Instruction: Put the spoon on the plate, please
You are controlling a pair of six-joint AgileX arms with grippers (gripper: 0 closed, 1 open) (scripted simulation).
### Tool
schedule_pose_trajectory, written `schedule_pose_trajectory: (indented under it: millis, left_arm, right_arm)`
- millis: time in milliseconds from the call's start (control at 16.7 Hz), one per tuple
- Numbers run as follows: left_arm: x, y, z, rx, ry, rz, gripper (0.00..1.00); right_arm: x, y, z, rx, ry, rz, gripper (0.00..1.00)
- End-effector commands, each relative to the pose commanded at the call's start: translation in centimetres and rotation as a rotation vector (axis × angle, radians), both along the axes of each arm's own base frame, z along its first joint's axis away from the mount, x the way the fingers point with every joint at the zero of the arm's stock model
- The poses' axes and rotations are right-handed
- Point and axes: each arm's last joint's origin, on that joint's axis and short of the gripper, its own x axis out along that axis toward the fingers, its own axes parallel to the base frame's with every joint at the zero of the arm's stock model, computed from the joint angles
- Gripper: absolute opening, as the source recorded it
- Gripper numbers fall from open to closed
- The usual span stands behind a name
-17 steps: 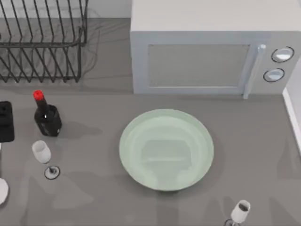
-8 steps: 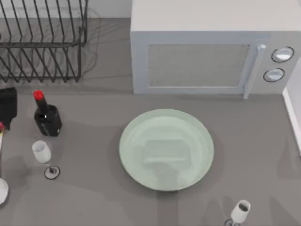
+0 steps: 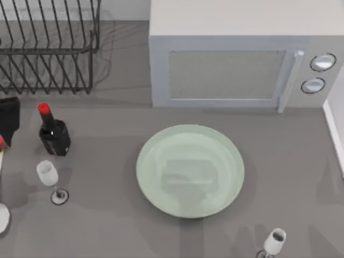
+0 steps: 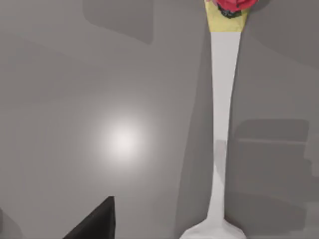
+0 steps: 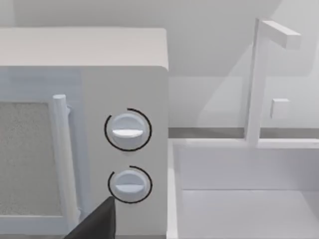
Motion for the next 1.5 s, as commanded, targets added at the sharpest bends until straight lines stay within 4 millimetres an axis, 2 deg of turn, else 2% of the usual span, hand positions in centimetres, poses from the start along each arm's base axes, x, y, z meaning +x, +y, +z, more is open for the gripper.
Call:
schedule_pose_trajectory:
  millis: [120,240,480,720,840,1080,1500]
  left_arm:
    - [0.1,0.2,-0.4,0.000,0.000,0.004,1.00]
    - [0.2,0.8,-1.7,0.000,0.002,0.008,1.00]
    - [0.3,1.4,-5.6,0.000,0.005,0.007,1.00]
    - [0.0,0.8,-9.2,0.001,0.010,0.010,1.00]
    - [0.1,0.3,-10.0,0.000,0.004,0.007,1.00]
    - [0.1,0.2,-10.0,0.000,0.003,0.006,1.00]
    - [0.1,0.2,-10.0,0.000,0.003,0.006,0.47]
  right_arm:
    - [0.0,0.0,0.0,0.000,0.000,0.000,1.00]
    - [0.0,0.0,0.0,0.000,0.000,0.000,1.00]
    - [0.0,0.0,0.0,0.000,0.000,0.000,1.00]
    - [0.0,0.0,0.0,0.000,0.000,0.000,1.00]
    - [0.0,0.0,0.0,0.000,0.000,0.000,1.00]
    - [0.0,0.0,0.0,0.000,0.000,0.000,1.00]
    - [0.0,0.0,0.0,0.000,0.000,0.000,1.00]
